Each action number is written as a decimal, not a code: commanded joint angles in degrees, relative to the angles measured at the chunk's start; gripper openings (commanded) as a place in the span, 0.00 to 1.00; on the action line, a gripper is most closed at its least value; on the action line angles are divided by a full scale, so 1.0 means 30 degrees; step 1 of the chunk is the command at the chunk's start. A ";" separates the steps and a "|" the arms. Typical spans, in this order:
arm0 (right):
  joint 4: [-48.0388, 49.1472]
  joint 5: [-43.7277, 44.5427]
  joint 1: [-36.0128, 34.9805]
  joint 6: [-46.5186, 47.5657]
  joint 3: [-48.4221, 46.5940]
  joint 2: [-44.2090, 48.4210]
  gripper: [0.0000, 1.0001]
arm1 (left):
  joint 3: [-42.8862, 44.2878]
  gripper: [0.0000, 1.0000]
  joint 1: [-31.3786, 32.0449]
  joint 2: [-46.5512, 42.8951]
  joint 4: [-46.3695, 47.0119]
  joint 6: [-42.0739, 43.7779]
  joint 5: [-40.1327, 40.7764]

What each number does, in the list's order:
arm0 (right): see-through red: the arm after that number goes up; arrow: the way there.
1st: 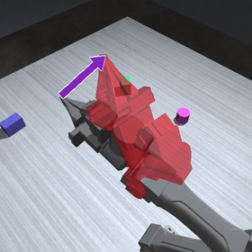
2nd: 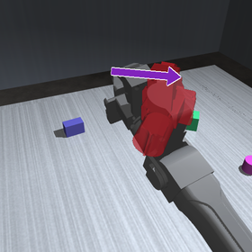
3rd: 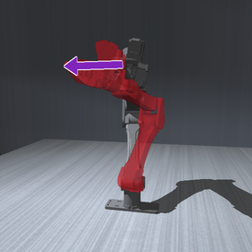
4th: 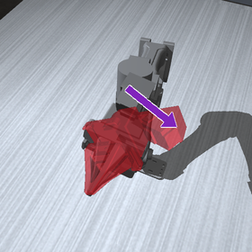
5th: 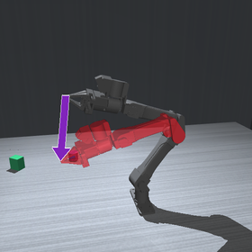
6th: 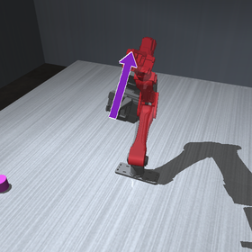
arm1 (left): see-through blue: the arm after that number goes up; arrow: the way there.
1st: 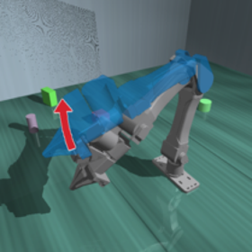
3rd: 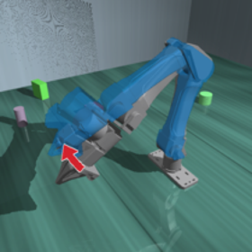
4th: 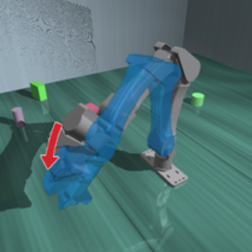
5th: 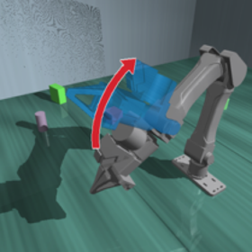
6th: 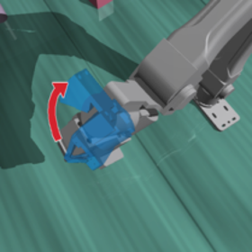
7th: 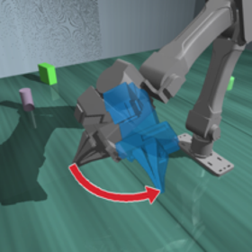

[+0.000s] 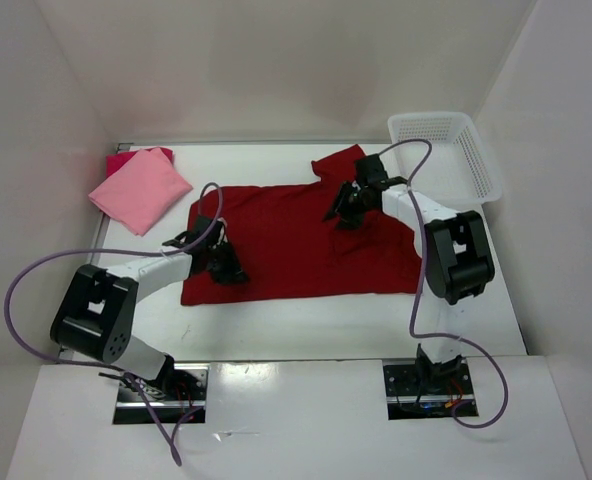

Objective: Fold and stack the t-shirts
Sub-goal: Fold the flattened tshirt in 1/3 of the way

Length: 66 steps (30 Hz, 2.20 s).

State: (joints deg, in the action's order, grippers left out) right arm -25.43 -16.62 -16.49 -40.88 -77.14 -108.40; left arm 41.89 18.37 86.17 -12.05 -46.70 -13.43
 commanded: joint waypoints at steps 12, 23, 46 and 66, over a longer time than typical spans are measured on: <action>-0.1045 0.2845 0.0253 0.1792 0.3244 0.3209 0.00 | 0.0129 0.25 -0.0294 -0.1390 0.0180 0.0214 0.0112; -0.2334 0.4074 0.0253 0.2231 0.1190 0.2343 0.15 | 0.0129 0.26 -0.0294 -0.1885 -0.0025 0.0390 -0.0093; -0.0989 0.3492 0.1015 0.2583 0.2253 0.0952 0.00 | 0.4228 0.27 -0.4918 -0.0189 -0.0787 0.2294 0.0288; -0.0136 0.0533 0.1015 0.2407 0.0634 0.1151 0.21 | 0.7831 0.66 -0.8907 0.5608 0.2993 0.0771 0.2866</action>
State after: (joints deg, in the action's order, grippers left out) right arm -27.57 -13.15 -13.72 -34.04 -76.53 -111.15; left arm 62.24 -8.16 100.14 -8.49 -42.87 -6.35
